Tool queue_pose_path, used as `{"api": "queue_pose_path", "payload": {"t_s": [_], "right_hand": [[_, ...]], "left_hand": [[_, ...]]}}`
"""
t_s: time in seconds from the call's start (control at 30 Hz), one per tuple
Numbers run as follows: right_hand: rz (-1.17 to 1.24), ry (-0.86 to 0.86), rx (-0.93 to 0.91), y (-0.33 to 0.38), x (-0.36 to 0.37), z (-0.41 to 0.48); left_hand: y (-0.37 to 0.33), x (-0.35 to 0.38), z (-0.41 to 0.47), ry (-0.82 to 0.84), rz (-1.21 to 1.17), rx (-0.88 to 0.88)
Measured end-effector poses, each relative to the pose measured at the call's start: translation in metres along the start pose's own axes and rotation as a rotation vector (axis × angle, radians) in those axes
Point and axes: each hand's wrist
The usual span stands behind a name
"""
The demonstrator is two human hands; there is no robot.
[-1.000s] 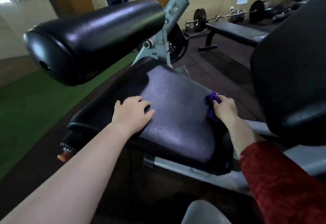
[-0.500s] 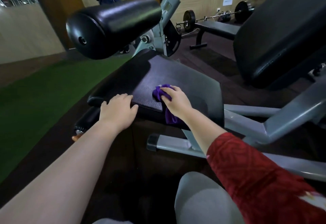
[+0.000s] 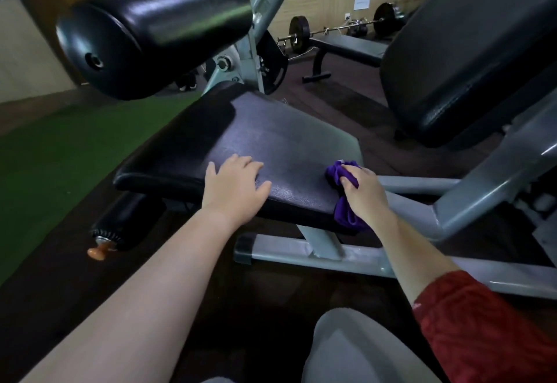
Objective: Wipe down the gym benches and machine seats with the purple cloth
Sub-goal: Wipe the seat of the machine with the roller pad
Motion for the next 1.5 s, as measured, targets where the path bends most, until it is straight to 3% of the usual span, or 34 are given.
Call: {"api": "queue_pose_path", "payload": {"t_s": [0.3, 0.43, 0.53, 0.73, 1.07, 1.27, 1.5], "right_hand": [[-0.044, -0.034, 0.108, -0.026, -0.014, 0.002], [0.027, -0.063, -0.100, 0.035, -0.011, 0.013], [0.070, 0.012, -0.128, 0.086, -0.014, 0.027], [0.040, 0.091, -0.070, 0.171, -0.072, 0.034], [0.024, 0.176, -0.012, 0.284, -0.235, 0.000], [0.001, 0.233, -0.096, 0.360, -0.306, -0.015], [-0.018, 0.306, -0.323, 0.467, -0.332, -0.029]], "left_hand": [[-0.030, 0.015, 0.037, -0.010, -0.089, 0.021], [-0.028, -0.002, 0.053, -0.030, -0.166, -0.026], [-0.022, -0.029, 0.061, -0.015, -0.262, -0.058], [-0.007, -0.112, 0.058, 0.048, -0.455, -0.167], [-0.040, -0.268, 0.013, 0.133, -0.562, -0.143], [-0.048, -0.372, -0.013, 0.138, -0.557, -0.157], [-0.012, -0.479, -0.059, -0.005, -0.526, -0.288]]}}
Point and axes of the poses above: each hand's wrist, its own z-axis towards the middle knuckle, its own x-axis out of the palm, y = z × x, and after that the axes turned 9 degrees about y, right-handed
